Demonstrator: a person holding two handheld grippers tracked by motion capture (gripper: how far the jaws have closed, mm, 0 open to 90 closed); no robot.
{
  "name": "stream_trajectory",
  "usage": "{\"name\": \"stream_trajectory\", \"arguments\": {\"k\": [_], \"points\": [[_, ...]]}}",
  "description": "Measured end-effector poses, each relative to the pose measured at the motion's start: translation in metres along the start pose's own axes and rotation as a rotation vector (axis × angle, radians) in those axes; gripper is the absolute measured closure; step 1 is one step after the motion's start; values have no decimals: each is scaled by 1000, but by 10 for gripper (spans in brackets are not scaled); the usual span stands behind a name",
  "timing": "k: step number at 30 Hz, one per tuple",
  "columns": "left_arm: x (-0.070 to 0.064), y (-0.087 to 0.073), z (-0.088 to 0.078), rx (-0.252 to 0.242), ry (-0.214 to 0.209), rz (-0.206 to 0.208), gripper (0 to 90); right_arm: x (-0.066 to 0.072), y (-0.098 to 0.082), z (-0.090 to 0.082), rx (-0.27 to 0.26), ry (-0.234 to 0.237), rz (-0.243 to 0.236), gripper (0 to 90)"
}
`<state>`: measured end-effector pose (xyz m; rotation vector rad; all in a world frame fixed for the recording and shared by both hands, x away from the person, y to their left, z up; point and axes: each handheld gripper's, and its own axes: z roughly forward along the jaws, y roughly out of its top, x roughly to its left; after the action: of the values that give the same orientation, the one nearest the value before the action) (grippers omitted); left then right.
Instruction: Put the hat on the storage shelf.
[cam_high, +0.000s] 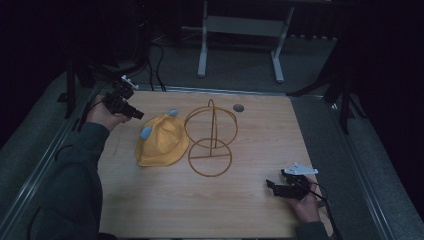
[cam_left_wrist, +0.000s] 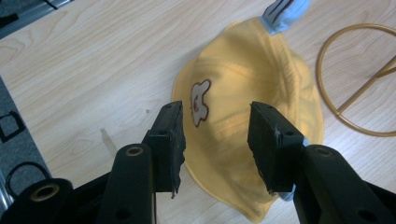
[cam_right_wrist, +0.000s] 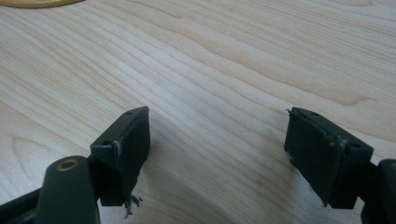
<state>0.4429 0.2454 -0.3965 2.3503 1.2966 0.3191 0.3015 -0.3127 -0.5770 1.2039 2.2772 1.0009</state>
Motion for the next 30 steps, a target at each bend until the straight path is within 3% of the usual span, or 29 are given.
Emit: {"name": "stream_trajectory", "arguments": {"k": [30], "points": [[-36, 26, 12, 38, -50, 115, 562, 0, 0, 0, 0, 0, 0, 221]]}}
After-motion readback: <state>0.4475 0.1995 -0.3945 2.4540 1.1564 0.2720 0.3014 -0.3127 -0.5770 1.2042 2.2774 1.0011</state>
